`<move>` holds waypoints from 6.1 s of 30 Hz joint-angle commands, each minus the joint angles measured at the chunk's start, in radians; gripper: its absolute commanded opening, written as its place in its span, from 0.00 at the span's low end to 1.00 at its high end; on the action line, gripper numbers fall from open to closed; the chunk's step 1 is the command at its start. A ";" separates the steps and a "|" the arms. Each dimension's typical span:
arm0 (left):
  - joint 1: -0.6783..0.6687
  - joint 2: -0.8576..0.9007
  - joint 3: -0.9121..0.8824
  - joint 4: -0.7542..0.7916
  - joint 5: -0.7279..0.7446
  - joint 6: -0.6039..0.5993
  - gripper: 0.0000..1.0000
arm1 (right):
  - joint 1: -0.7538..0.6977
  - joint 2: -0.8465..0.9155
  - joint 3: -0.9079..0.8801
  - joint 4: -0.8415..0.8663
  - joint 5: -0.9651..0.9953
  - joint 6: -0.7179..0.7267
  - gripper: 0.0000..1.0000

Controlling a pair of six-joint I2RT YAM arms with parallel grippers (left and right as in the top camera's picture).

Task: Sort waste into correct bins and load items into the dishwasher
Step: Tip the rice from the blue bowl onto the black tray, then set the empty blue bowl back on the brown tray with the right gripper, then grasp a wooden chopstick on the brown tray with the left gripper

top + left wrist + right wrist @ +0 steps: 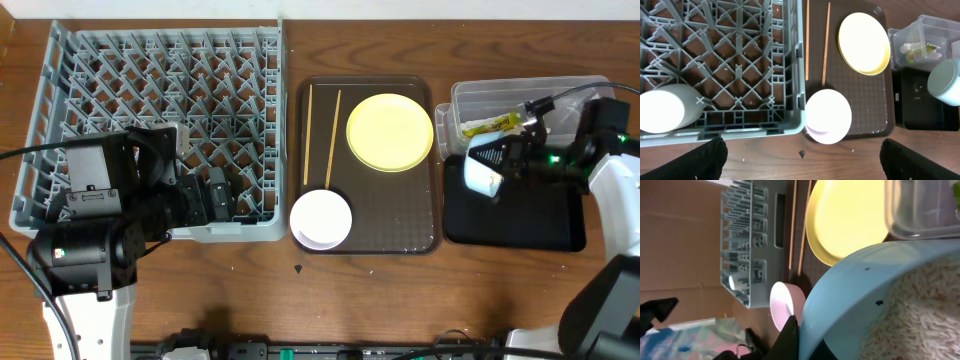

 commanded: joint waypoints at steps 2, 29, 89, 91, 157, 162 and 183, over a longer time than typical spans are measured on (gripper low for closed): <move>-0.004 0.001 0.009 -0.002 0.013 0.007 0.98 | -0.066 0.067 -0.057 0.039 -0.137 -0.049 0.01; -0.004 0.001 0.009 -0.002 0.013 0.007 0.98 | -0.172 0.102 -0.241 0.228 -0.396 -0.091 0.01; -0.004 0.001 0.009 -0.002 0.013 0.007 0.98 | -0.102 -0.005 -0.231 0.161 -0.203 0.048 0.01; -0.004 0.001 0.009 -0.002 0.013 0.007 0.98 | -0.070 -0.024 -0.231 0.143 -0.188 0.022 0.01; -0.537 0.949 0.406 0.274 -0.362 -0.049 0.76 | 0.414 -0.454 -0.093 0.034 0.821 0.481 0.76; -0.537 1.058 0.406 0.365 -0.362 -0.049 0.65 | 0.414 -0.454 -0.093 0.035 0.820 0.482 0.76; -0.580 1.254 0.402 0.425 -0.364 -0.050 0.11 | 0.417 -0.454 -0.093 0.034 0.821 0.482 0.78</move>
